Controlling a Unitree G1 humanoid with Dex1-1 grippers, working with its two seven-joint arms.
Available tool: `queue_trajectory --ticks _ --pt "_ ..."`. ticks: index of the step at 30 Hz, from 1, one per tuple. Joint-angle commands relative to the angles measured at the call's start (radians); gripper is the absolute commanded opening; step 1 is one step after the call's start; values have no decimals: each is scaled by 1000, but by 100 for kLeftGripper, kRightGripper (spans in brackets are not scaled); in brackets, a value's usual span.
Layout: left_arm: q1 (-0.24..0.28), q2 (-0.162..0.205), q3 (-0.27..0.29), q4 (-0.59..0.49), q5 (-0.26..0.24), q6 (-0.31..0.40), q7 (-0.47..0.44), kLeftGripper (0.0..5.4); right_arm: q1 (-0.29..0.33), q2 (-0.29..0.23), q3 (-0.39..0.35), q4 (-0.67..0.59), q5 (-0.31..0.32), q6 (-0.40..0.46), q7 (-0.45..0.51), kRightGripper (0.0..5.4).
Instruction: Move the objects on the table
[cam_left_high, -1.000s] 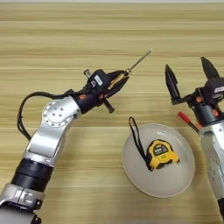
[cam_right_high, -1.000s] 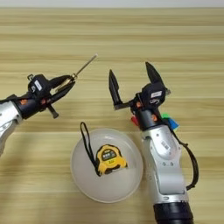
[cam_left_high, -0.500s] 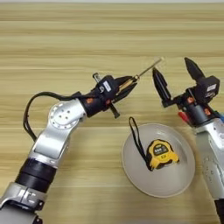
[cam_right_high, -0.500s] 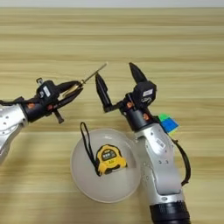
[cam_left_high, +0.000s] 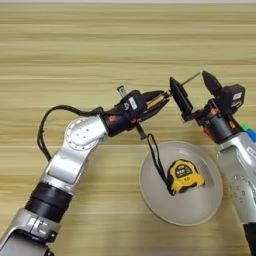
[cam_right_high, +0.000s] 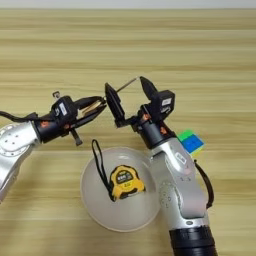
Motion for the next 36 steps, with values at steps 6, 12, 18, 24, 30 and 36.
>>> queue_trajectory --ticks 6,12,18,24,30,36 --pt "-18 -10 -15 -11 10 -16 -3 83 -11 1 -13 -3 10 28 15 455" --pt "-19 -12 -15 -2 15 -21 0 83 -10 1 -16 -1 2 25 24 382" --pt "-23 -15 -12 12 19 -26 6 83 -8 1 -18 -2 4 25 28 317" --pt "-26 -15 -8 27 21 -33 9 83 -8 -1 -20 -6 5 26 29 259" --pt "-29 -13 -6 41 21 -40 10 83 -9 1 -21 -3 5 25 34 169" --pt "-33 -10 -3 63 22 -50 9 83 -9 5 -18 -10 2 25 37 103"
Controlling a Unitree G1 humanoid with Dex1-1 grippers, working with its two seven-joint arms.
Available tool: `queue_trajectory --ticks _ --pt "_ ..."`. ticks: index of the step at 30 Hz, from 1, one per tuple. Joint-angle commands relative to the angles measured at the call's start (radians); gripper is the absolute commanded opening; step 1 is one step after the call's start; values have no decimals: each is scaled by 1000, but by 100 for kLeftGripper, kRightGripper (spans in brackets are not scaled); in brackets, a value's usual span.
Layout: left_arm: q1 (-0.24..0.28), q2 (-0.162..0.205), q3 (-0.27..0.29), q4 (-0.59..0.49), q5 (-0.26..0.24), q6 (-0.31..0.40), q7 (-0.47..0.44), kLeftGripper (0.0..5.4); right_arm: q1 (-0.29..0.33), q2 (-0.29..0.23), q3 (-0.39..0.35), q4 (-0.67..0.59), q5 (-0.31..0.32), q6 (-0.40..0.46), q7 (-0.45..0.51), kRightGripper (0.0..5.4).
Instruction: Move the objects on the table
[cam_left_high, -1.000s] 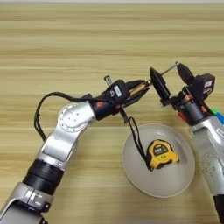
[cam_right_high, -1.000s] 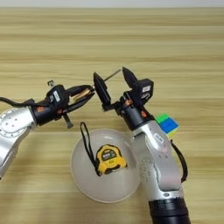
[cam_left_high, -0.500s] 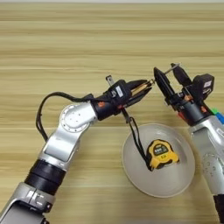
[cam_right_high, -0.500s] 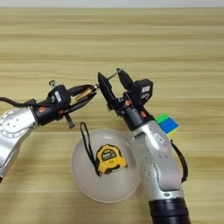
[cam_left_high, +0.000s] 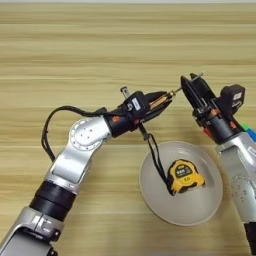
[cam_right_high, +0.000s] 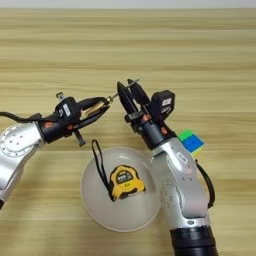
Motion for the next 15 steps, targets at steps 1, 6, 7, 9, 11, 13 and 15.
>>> queue_trajectory --ticks 1,6,7,9,11,13,15 --pt "-21 8 6 20 16 -21 0 83 -8 5 -3 -10 1 7 0 93" --pt "-25 7 4 31 17 -25 3 83 -7 8 -6 -10 1 7 5 62" --pt "-26 6 4 34 18 -26 4 83 -8 8 -7 -10 0 7 6 57" --pt "-28 5 4 40 20 -27 6 82 -9 10 -9 -9 -1 8 9 52" --pt "-30 5 4 44 21 -29 8 82 -9 11 -11 -9 -1 8 10 49" --pt "-31 4 4 48 23 -29 9 82 -9 12 -12 -9 0 9 12 46" --pt "-32 3 4 50 26 -28 12 81 -10 12 -13 -9 1 10 13 42"
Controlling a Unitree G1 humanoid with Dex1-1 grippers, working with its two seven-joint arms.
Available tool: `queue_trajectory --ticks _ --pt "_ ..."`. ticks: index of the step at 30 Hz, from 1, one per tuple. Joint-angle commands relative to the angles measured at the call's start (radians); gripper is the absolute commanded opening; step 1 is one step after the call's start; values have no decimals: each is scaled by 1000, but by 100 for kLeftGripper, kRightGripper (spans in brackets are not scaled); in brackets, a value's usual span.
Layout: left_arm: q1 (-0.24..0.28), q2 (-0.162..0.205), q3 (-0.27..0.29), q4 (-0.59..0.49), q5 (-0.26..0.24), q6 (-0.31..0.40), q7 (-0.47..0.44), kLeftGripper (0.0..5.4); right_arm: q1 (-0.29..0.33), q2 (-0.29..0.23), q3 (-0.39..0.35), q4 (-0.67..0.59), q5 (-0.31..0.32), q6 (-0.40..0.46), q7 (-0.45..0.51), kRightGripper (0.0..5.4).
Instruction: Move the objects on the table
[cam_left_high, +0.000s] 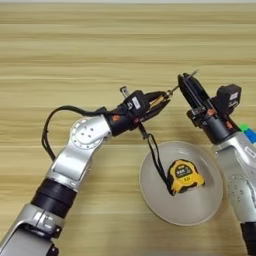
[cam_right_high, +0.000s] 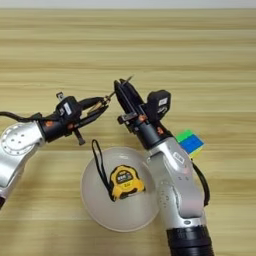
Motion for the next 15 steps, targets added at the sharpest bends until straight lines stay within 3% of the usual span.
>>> queue_trajectory --ticks 1,5,15 --pt "-14 4 5 8 22 -21 9 117 -8 -10 -23 -4 -2 10 -12 40" --pt "-19 -1 6 18 28 -21 15 152 -10 -10 -26 -2 -1 11 -9 12" --pt "-16 5 11 24 32 -25 15 254 -12 -10 -29 -2 -4 12 -9 9"
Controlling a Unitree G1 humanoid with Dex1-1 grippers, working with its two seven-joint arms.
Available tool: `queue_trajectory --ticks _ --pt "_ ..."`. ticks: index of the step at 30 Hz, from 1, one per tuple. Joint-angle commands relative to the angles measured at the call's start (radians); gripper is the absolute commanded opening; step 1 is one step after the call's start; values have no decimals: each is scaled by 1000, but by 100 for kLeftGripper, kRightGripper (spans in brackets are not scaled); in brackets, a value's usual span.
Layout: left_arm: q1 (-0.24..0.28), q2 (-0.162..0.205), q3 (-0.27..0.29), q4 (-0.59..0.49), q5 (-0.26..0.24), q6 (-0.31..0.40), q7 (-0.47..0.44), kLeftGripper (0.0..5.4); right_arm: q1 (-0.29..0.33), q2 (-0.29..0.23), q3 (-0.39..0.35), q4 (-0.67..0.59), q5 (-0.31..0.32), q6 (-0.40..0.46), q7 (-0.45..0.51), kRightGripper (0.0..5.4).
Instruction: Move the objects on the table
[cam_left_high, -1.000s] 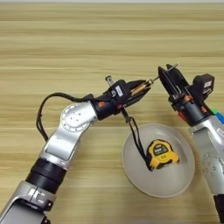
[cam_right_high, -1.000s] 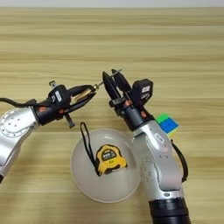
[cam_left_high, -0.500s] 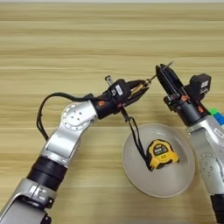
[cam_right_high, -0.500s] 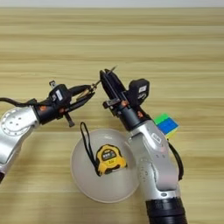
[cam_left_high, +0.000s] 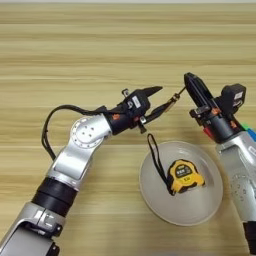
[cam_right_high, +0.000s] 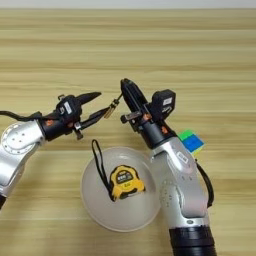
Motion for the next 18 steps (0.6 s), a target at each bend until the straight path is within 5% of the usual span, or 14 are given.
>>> queue_trajectory --ticks 1,6,12,18 --pt "-9 10 7 13 13 -14 2 268 -11 -3 -4 -5 -1 11 -4 9" --pt "-11 16 28 34 15 -20 16 322 -20 -17 -30 -4 22 33 -5 9" --pt "-11 12 50 59 16 -32 40 387 -36 -90 -68 -38 113 174 34 9" --pt "-17 12 63 70 16 -37 51 435 5 -166 -36 -69 96 250 86 9"
